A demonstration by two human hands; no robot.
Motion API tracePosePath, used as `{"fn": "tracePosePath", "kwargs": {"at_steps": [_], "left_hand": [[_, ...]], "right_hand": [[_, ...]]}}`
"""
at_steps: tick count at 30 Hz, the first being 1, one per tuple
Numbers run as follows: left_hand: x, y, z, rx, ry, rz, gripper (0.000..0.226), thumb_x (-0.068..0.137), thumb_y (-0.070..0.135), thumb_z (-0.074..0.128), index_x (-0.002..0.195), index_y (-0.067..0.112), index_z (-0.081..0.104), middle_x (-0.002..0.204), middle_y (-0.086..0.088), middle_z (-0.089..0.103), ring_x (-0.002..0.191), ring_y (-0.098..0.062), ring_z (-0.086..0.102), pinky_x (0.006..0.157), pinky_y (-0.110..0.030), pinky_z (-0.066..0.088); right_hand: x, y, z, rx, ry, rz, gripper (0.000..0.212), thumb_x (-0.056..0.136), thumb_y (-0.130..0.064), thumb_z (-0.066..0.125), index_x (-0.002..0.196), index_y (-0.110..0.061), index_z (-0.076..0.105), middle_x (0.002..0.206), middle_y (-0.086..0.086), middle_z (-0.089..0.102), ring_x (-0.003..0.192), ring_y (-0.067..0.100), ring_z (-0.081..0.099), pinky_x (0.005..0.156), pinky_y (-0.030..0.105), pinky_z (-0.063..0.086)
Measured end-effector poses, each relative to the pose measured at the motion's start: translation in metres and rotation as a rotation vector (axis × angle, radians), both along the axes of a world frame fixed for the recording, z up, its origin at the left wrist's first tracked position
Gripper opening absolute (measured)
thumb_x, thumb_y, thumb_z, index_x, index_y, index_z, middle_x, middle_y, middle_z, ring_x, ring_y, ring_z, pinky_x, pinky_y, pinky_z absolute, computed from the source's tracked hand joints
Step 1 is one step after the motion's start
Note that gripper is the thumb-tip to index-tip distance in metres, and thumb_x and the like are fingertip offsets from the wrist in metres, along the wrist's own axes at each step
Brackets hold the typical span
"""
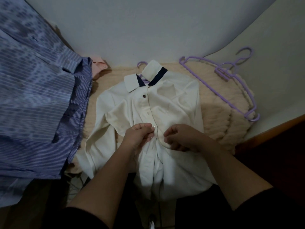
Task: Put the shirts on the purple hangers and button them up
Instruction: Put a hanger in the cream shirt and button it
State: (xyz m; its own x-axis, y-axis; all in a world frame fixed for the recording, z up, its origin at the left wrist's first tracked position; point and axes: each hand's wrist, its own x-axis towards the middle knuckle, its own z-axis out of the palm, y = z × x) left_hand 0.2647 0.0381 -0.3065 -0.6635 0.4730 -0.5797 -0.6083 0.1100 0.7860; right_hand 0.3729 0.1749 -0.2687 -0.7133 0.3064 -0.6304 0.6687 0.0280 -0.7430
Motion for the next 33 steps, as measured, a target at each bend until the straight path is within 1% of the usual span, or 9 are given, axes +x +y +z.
{"fn": "tracePosePath", "kwargs": {"at_steps": [2, 4, 7, 9, 13, 17, 20, 28, 33], "left_hand": [[0.002, 0.000, 0.000, 0.010, 0.008, 0.009, 0.016, 0.078, 0.003, 0.074, 0.091, 0.008, 0.067, 0.075, -0.007, 0.069, 0.063, -0.013, 0.063, 0.063, -0.021, 0.054], [0.004, -0.001, 0.000, 0.011, 0.025, 0.017, 0.015, 0.077, 0.002, 0.075, 0.089, 0.008, 0.068, 0.074, -0.008, 0.069, 0.063, -0.015, 0.062, 0.066, -0.025, 0.054], [0.008, -0.003, 0.000, -0.018, 0.064, 0.018, 0.013, 0.077, 0.006, 0.076, 0.087, 0.009, 0.069, 0.074, -0.009, 0.070, 0.066, -0.017, 0.063, 0.068, -0.028, 0.053], [0.011, -0.005, 0.000, -0.040, 0.103, -0.005, 0.013, 0.078, 0.009, 0.076, 0.089, 0.010, 0.070, 0.078, -0.010, 0.071, 0.071, -0.019, 0.065, 0.071, -0.031, 0.054], [0.016, -0.010, 0.003, -0.017, 0.161, -0.047, 0.013, 0.081, 0.005, 0.072, 0.091, 0.011, 0.069, 0.079, -0.009, 0.071, 0.074, -0.020, 0.064, 0.079, -0.035, 0.053], [0.008, -0.010, 0.010, 0.017, 0.179, -0.073, 0.014, 0.084, 0.001, 0.068, 0.096, 0.009, 0.068, 0.078, -0.005, 0.071, 0.065, -0.010, 0.066, 0.061, -0.019, 0.054], [-0.003, -0.007, 0.015, 0.008, 0.194, -0.084, 0.017, 0.084, 0.002, 0.068, 0.100, 0.007, 0.067, 0.081, -0.008, 0.071, 0.069, -0.013, 0.067, 0.062, -0.023, 0.056], [-0.059, 0.030, 0.041, 0.077, 0.186, 0.020, 0.017, 0.085, -0.003, 0.064, 0.102, 0.001, 0.064, 0.085, -0.016, 0.072, 0.072, -0.020, 0.065, 0.065, -0.030, 0.052], [-0.110, 0.059, 0.059, 0.032, 0.305, 0.065, 0.014, 0.086, -0.002, 0.064, 0.100, 0.001, 0.066, 0.075, -0.014, 0.064, 0.055, -0.013, 0.057, 0.050, -0.020, 0.050]], "right_hand": [[0.008, -0.011, -0.003, -0.158, 0.010, -0.049, 0.019, 0.086, 0.001, 0.061, 0.098, -0.013, 0.058, 0.084, 0.007, 0.063, 0.072, 0.018, 0.066, 0.057, 0.028, 0.051], [0.015, -0.024, -0.008, -0.243, 0.054, -0.098, 0.026, 0.085, 0.006, 0.059, 0.100, -0.015, 0.058, 0.097, 0.004, 0.060, 0.090, 0.019, 0.064, 0.064, 0.032, 0.055], [0.026, -0.043, -0.017, -0.317, 0.152, -0.201, 0.029, 0.085, 0.007, 0.060, 0.102, -0.016, 0.059, 0.109, -0.001, 0.052, 0.098, 0.014, 0.057, 0.067, 0.034, 0.059], [0.030, -0.052, -0.022, -0.344, 0.215, -0.278, 0.026, 0.086, 0.005, 0.060, 0.100, -0.017, 0.060, 0.109, 0.000, 0.053, 0.096, 0.013, 0.056, 0.069, 0.035, 0.059], [0.025, -0.054, -0.023, -0.318, 0.293, -0.389, 0.022, 0.084, 0.004, 0.063, 0.097, -0.013, 0.062, 0.098, 0.002, 0.058, 0.086, 0.014, 0.058, 0.064, 0.026, 0.057], [0.011, -0.039, -0.015, -0.277, 0.332, -0.400, 0.021, 0.083, 0.002, 0.062, 0.096, -0.015, 0.065, 0.090, 0.004, 0.065, 0.086, 0.018, 0.065, 0.065, 0.028, 0.055], [-0.004, -0.026, -0.010, -0.245, 0.364, -0.381, 0.017, 0.087, -0.002, 0.060, 0.097, -0.015, 0.064, 0.084, 0.005, 0.065, 0.077, 0.016, 0.065, 0.064, 0.028, 0.054], [-0.069, 0.019, 0.011, -0.170, 0.444, -0.383, 0.014, 0.088, -0.006, 0.061, 0.099, -0.013, 0.065, 0.080, 0.003, 0.065, 0.071, 0.015, 0.061, 0.062, 0.027, 0.049], [-0.122, 0.055, 0.028, -0.007, 0.516, -0.365, 0.016, 0.088, -0.008, 0.062, 0.103, -0.009, 0.066, 0.065, 0.004, 0.064, 0.059, 0.014, 0.058, 0.052, 0.025, 0.047]]}}
